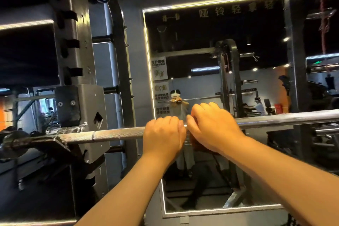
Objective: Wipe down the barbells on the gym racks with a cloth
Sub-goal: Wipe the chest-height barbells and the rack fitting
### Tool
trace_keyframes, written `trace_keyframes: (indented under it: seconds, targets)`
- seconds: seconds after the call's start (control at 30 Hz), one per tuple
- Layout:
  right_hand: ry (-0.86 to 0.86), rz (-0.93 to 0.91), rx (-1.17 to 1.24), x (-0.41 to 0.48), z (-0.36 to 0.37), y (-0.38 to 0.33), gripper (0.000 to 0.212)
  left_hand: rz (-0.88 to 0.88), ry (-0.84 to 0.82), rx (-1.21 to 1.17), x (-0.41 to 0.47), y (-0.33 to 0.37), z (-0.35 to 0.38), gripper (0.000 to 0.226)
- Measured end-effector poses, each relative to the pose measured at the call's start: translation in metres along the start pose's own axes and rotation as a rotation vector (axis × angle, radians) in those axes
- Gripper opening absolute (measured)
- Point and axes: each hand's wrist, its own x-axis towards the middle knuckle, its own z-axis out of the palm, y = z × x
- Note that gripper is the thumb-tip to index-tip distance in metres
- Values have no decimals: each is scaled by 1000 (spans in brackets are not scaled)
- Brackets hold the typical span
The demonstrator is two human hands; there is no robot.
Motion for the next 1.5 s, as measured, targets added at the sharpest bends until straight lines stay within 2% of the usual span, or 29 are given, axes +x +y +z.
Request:
trace_keyframes:
  seconds: [0.07,0.1,0.13,0.2,0.27,0.33,0.47,0.57,0.6,0.73,0.83,0.9,0.97,1.03,1.13,1.2,1.3,1.37,1.43,1.5]
  targets:
    - [-153,-15,-40,12,-6,2,30,-6,4,-15,0,0,-1,45]
    - [-163,-33,-82,10,-3,2,31,-12,2,-22,0,0,-1,45]
    - [-135,-25,-130,6,3,2,35,-17,-4,-25,-1,0,0,45]
    - [29,-10,-130,-7,20,6,46,-23,-16,-20,-2,0,1,44]
    - [191,-79,-77,-24,38,11,42,-27,-20,-17,-2,0,2,43]
    - [235,-118,-85,-30,44,14,39,-25,-10,-29,-2,0,2,43]
    - [43,-157,-190,-10,20,12,47,-19,17,-29,-2,0,0,44]
    - [-153,-155,-195,12,3,10,30,-16,18,-27,-1,1,-2,43]
    - [-157,-145,-212,13,3,7,28,-18,14,-26,0,1,-2,43]
    - [84,-71,-117,-5,19,5,41,-26,-19,-26,0,3,-5,43]
    - [162,-134,-104,-32,40,11,42,-30,-36,-34,1,3,-7,44]
    - [135,-142,-124,-38,44,14,49,-33,-104,-25,2,3,-10,44]
    - [98,-150,-126,-30,34,13,46,4,-172,-4,3,1,-13,44]
    - [-25,-171,-142,-13,12,9,38,55,-199,-56,5,-6,-17,43]
    - [-184,-202,-176,4,-11,4,30,27,-307,-88,11,-25,-27,33]
    - [-130,-142,-182,5,-5,1,31,65,-320,55,8,-32,-33,23]
    - [75,-58,-137,-10,24,-3,38,86,-269,133,3,-32,-34,28]
    - [184,-96,-150,-27,44,-1,35,55,-238,145,2,-28,-31,31]
    - [205,-113,-158,-35,55,-2,46,29,-219,161,2,-26,-28,30]
    - [197,-107,-178,-28,52,-3,45,-21,-204,159,0,-27,-25,31]
